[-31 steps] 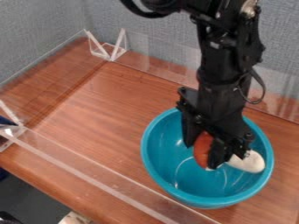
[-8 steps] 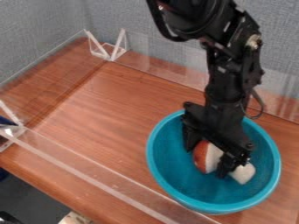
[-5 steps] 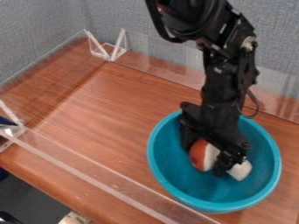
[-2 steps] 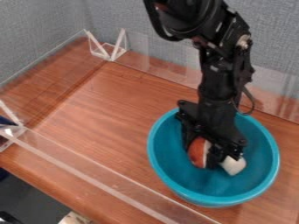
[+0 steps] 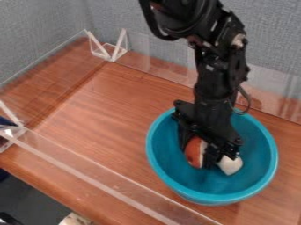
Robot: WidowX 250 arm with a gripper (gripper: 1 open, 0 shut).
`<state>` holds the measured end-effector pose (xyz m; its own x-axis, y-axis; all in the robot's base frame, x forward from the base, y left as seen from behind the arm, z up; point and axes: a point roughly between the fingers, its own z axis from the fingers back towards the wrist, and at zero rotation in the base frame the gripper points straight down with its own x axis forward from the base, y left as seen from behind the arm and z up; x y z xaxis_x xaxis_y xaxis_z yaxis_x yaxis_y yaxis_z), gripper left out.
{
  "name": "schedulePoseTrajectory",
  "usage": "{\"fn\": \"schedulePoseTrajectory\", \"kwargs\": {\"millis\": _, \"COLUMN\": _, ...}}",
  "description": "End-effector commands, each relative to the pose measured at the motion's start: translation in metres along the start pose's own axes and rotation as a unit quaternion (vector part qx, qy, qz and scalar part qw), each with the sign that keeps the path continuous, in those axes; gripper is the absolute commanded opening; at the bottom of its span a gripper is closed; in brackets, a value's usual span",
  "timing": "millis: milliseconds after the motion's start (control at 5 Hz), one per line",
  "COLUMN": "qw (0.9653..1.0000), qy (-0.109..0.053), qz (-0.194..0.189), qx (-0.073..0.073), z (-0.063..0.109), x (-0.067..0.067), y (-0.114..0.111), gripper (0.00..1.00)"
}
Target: Put the mushroom in the blue bowl
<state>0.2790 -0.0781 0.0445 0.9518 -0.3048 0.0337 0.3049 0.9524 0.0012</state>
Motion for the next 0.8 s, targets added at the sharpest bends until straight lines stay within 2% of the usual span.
{"fn": "schedulePoseTrajectory", "kwargs": {"millis": 0, "qw": 0.9994, "qy": -0.035, "qz": 0.006, "qx": 0.000, "z": 0.0220, "x": 0.0040, "y": 0.0056, "gripper": 0.00}}
{"fn": "schedulePoseTrajectory", "kwargs": {"millis": 600, "qw": 0.9993, "qy": -0.036, "qz": 0.013, "qx": -0.004, "z": 0.0269, "x": 0.0003, "y": 0.0081, "gripper": 0.00}}
